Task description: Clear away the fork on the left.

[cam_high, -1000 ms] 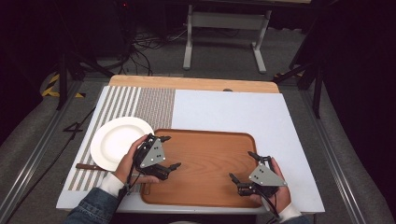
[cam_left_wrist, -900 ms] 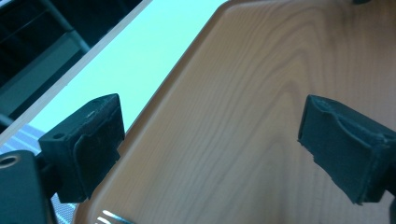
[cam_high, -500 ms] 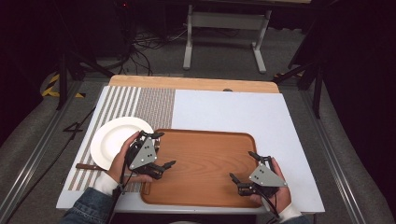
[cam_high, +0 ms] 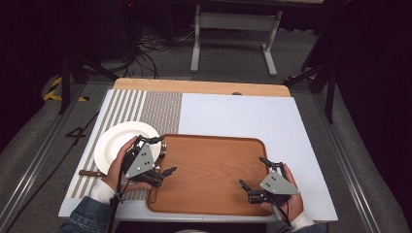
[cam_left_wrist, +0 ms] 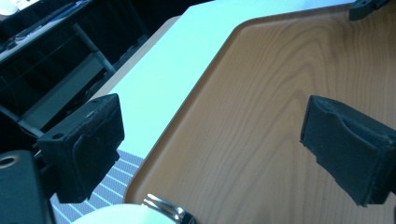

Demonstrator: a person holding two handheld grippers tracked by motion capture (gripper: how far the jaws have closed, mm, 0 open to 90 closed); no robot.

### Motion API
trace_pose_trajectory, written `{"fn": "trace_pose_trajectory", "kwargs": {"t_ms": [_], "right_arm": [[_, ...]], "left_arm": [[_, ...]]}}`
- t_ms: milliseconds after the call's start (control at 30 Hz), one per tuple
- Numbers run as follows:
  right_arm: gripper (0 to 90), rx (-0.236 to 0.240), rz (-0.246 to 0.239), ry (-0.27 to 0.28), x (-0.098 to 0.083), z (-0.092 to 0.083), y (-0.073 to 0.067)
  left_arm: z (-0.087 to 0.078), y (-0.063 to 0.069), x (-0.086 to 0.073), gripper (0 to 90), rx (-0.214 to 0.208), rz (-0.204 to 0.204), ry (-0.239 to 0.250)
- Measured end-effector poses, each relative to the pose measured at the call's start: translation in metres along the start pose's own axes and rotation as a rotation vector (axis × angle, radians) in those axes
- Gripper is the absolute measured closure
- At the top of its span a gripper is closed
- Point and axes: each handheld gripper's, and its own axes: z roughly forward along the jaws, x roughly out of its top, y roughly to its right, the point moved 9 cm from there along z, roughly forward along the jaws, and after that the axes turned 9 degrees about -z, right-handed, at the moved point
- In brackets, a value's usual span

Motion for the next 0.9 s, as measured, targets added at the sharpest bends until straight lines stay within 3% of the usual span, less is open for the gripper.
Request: {"fn": "trace_pose_trajectory", "kwargs": {"t_ms": [167, 633, 900], "right_arm": [[6.9, -0.001, 0.001, 0.004, 0.001, -0.001, 0.000], [6.9, -0.008, 0.005, 0.009, 0.001, -0.002, 0.001], [7.0, -0.017, 0.006, 0.004, 0.000, -0.003, 0.001]], "left_arm": [[-0.008, -0.004, -0.003, 8.7, 0.023, 0.007, 0.003], [-0.038, -0.016, -0.026, 7.8, 0.081, -0.046, -0.001], [-0.056, -0.020, -0.044, 7.7, 0.113, -0.106, 0.003]]}}
